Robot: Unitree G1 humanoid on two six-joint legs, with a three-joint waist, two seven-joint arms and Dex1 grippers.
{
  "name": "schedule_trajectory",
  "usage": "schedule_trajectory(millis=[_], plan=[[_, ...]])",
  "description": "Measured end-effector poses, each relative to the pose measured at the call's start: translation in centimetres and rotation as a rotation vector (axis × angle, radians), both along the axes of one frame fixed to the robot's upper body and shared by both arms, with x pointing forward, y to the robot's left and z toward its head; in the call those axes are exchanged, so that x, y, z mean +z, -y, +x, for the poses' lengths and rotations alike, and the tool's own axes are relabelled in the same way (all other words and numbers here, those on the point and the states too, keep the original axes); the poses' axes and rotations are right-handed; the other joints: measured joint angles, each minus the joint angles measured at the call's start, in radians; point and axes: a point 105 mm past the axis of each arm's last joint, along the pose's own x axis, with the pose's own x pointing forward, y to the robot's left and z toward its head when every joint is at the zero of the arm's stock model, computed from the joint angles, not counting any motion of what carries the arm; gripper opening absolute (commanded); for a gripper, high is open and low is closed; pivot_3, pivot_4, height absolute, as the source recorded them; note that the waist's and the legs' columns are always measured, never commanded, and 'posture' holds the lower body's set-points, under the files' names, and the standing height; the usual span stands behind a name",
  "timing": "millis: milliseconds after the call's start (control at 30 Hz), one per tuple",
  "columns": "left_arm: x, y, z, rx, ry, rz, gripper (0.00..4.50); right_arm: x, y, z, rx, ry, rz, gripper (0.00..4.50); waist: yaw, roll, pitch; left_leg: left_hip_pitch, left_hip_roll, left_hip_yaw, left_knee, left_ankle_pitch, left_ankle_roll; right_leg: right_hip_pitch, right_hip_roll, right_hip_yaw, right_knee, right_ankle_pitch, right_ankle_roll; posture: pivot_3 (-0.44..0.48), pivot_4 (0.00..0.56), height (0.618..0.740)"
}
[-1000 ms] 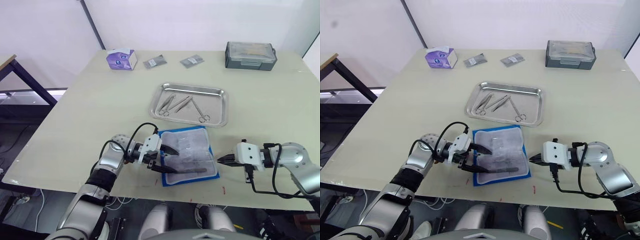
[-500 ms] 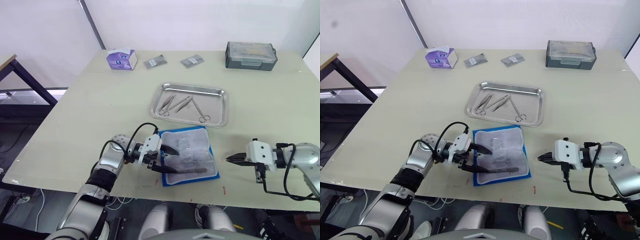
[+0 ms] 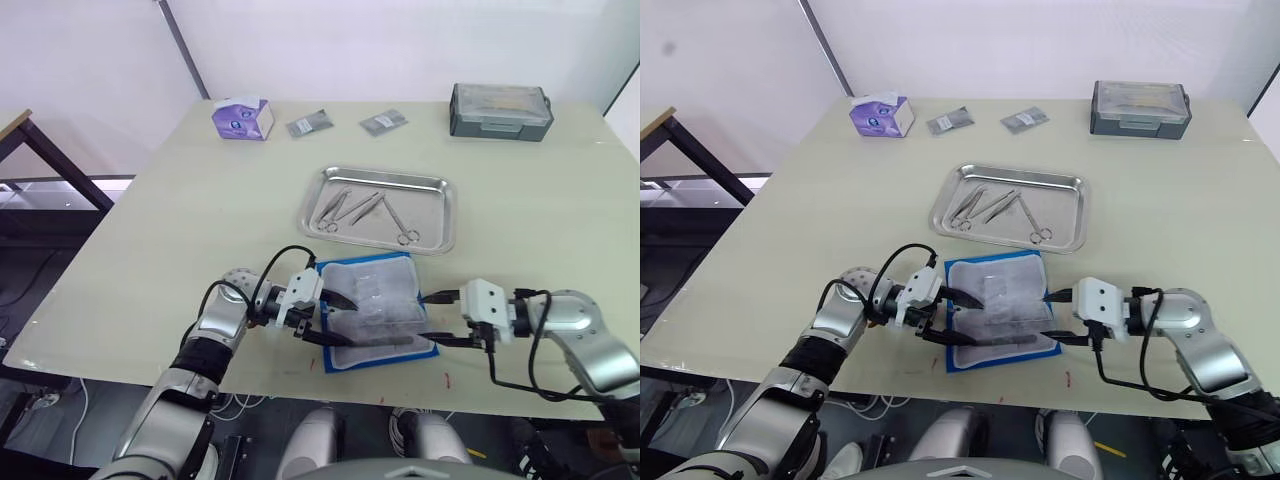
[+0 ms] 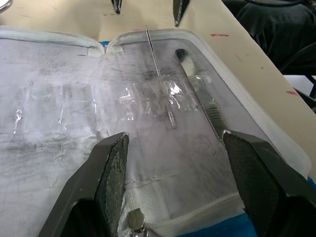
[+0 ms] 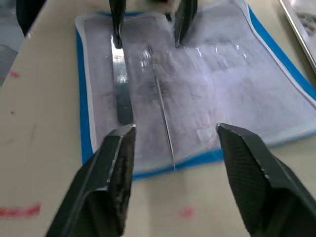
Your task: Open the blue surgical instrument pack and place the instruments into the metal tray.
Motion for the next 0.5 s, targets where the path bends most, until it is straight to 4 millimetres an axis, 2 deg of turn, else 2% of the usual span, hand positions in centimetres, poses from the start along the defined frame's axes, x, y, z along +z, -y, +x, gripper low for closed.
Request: schedule_trajectory(millis=[167,300,400,433,467,500], plan=[[0.0,0.0,0.0,-0.001,0.0,0.0,3.26,-0.9,-0.9,0.5,0.014,-0.018,0.012,2.78,0.001,0.0,0.0,0.0,0.0,0.0,0.0,0.0,0.0,0.0,0.0,0.0,0.0,0.0,0.0,0.0,0.15,0.738],[0.0,0.0,0.0,-0.001,0.001,0.002,3.26,-1.7,-0.8,0.8,0.001,-0.046,0.016,2.78,0.0,0.0,0.0,0.0,0.0,0.0,0.0,0.0,0.0,0.0,0.0,0.0,0.0,0.0,0.0,0.0,0.15,0.738],[0.0,0.0,0.0,-0.001,0.001,0.003,3.26,-1.9,-0.8,1.0,0.015,-0.054,0.013,2.24,0.0,0.0,0.0,0.001,0.0,0.0,0.0,0.0,0.0,0.0,0.0,0.0,0.0,0.0,0.0,0.0,0.15,0.738],[0.0,0.0,0.0,-0.001,0.001,0.003,3.26,-1.9,-0.8,1.0,0.015,-0.056,0.013,1.91,0.0,0.0,0.0,0.001,0.0,0.0,0.0,0.0,0.0,0.0,0.0,0.0,0.0,0.0,0.0,0.0,0.15,0.738],[0.0,0.0,0.0,-0.001,0.001,0.003,3.26,-2.0,-0.8,1.1,0.022,-0.057,0.012,1.19,0.0,0.0,0.0,0.001,0.0,0.0,0.0,0.0,0.0,0.0,0.0,0.0,0.0,0.0,0.0,0.0,0.15,0.738],[0.0,0.0,0.0,-0.001,0.001,0.003,3.26,-2.0,-0.8,1.1,0.024,-0.057,0.011,0.99,0.0,0.0,0.0,0.001,0.0,0.0,0.0,0.0,0.0,0.0,0.0,0.0,0.0,0.0,0.0,0.0,0.15,0.738]])
